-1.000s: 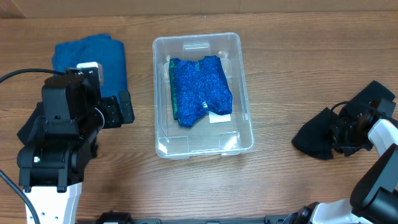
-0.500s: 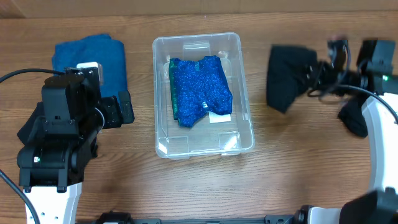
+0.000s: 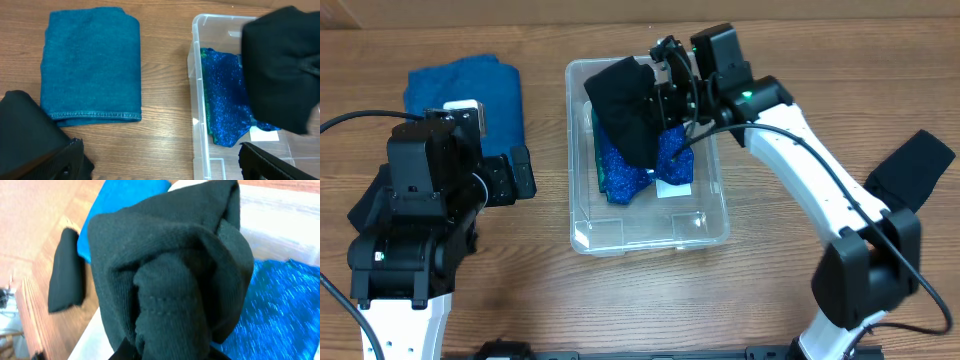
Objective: Pack container
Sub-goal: 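Carry the black cloth into the bin's left side and release it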
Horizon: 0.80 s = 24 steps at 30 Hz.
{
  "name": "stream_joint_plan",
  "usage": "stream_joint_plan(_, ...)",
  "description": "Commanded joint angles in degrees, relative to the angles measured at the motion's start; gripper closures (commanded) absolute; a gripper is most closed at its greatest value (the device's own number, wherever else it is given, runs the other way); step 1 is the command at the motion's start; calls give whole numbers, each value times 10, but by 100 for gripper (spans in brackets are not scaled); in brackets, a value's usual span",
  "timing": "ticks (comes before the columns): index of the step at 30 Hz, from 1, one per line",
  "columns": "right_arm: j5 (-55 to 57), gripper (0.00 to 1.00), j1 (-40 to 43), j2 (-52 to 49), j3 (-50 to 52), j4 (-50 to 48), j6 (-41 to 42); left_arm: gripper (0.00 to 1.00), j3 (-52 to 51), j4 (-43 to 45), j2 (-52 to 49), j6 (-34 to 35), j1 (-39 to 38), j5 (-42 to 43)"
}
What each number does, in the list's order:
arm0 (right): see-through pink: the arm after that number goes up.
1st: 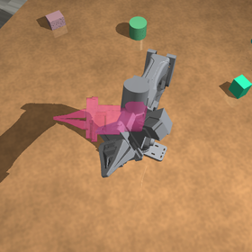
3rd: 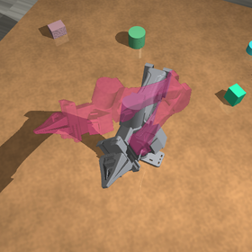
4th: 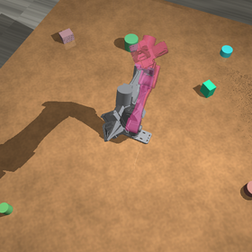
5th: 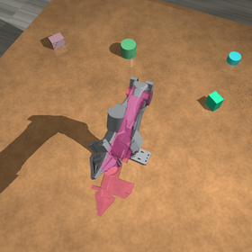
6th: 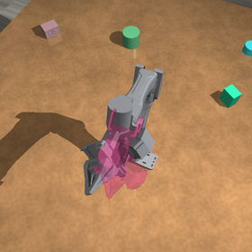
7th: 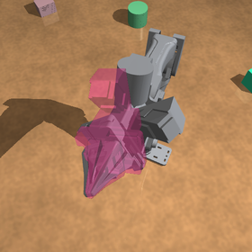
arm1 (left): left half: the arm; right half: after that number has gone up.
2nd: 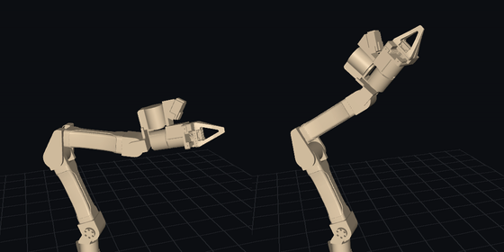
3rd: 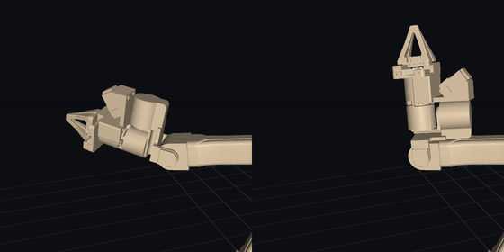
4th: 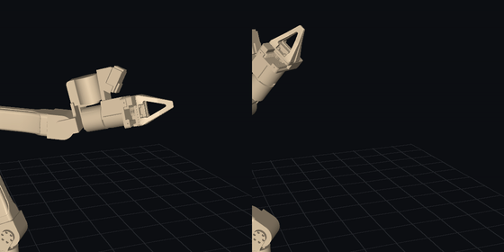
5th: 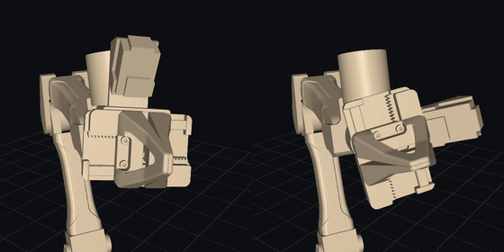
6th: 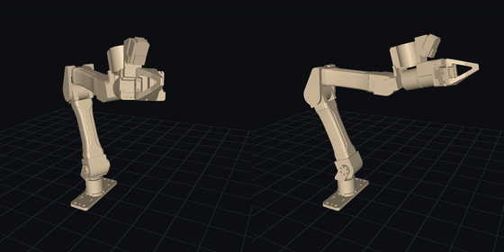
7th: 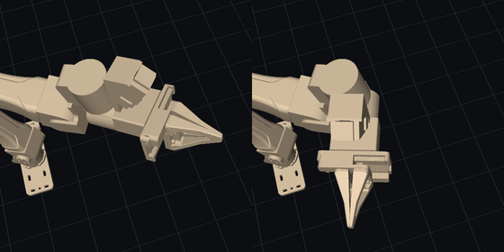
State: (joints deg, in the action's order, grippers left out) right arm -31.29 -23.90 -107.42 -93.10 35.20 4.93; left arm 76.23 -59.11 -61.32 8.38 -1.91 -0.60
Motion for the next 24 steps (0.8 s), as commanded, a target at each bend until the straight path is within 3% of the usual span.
stream_joint_plan(1,-14,96,-9,-29,-10,-52,78,0,12,2,-2,-11,-4,7)
stream_joint_plan(6,24,96,-21,-67,-10,-96,155,0,12,2,-2,-11,-4,7)
stream_joint_plan(8,36,89,-23,-83,-10,-94,164,0,12,-1,-2,-11,-4,6)
stream_joint_plan(9,34,36,-23,-88,-10,-87,163,0,12,0,-2,-11,-4,6)
stream_joint_plan(10,34,0,-23,-88,-10,-77,163,0,12,-1,-2,-11,-4,7)
stream_joint_plan(12,47,0,-21,-88,-10,-54,164,0,12,-5,-2,-11,-4,7)
stream_joint_plan(14,135,0,-11,-87,-11,-4,209,0,12,-9,-2,-11,-4,7)
stream_joint_plan(18,200,0,4,-52,-12,36,173,0,12,-9,-2,-11,-4,6)
stream_joint_plan(22,323,0,20,129,-12,49,126,0,12,-9,-2,-11,-3,6)
stream_joint_plan(24,342,0,83,216,-12,78,132,0,12,-9,-2,-11,-3,6)
